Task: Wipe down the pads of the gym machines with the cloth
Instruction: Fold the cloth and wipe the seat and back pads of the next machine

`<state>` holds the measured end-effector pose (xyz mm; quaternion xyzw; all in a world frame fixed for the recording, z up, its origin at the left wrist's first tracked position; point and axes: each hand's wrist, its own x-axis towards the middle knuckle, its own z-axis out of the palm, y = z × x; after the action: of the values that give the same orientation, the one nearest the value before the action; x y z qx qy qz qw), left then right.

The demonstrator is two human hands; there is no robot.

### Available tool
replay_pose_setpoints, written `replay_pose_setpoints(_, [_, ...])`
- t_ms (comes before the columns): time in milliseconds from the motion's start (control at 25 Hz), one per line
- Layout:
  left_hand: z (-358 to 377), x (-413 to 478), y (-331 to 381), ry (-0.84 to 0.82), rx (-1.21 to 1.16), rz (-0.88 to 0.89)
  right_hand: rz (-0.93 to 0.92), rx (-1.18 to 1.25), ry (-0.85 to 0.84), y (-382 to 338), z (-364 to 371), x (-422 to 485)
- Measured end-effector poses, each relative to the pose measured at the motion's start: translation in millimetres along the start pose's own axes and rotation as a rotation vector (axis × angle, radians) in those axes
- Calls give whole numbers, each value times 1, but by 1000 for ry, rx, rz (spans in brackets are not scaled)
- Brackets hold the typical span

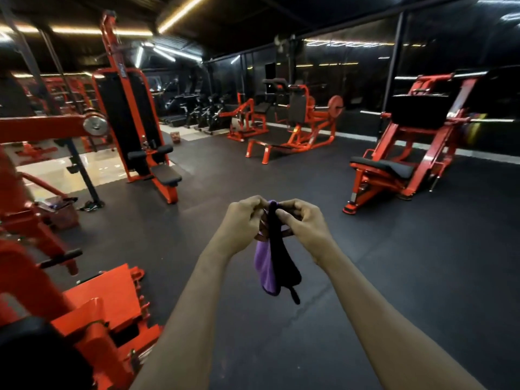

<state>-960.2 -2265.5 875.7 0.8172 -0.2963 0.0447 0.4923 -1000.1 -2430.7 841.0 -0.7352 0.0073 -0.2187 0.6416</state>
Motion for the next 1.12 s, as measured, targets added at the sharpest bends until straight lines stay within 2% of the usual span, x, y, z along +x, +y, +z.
replay_pose_setpoints(120, [56,43,4,-21,-35,61,-3,6,14,15,-57,29])
replay_pose_setpoints(240, [111,88,0,55,53,179,7,-44,-21,32,-111,56])
replay_pose_setpoints(320, [138,114,-3,41,94,184,22,-70,-34,47,-147,75])
replay_pose_setpoints(520, [193,196,-34,-375,268,-79,64,-10,-17,87,-232,120])
replay_pose_setpoints(680, [257,276,-47,-523,207,-23,108,-10,127,135,-296,176])
replay_pose_setpoints(840, [326,368,-52,-567,165,47,145,-123,266,183,-359,251])
replay_pose_setpoints(960, [374,455,-53,-611,272,166,184,-222,375,210,-412,311])
replay_pose_setpoints(1120, [454,552,-42,-532,363,292,252,-263,552,240,-482,371])
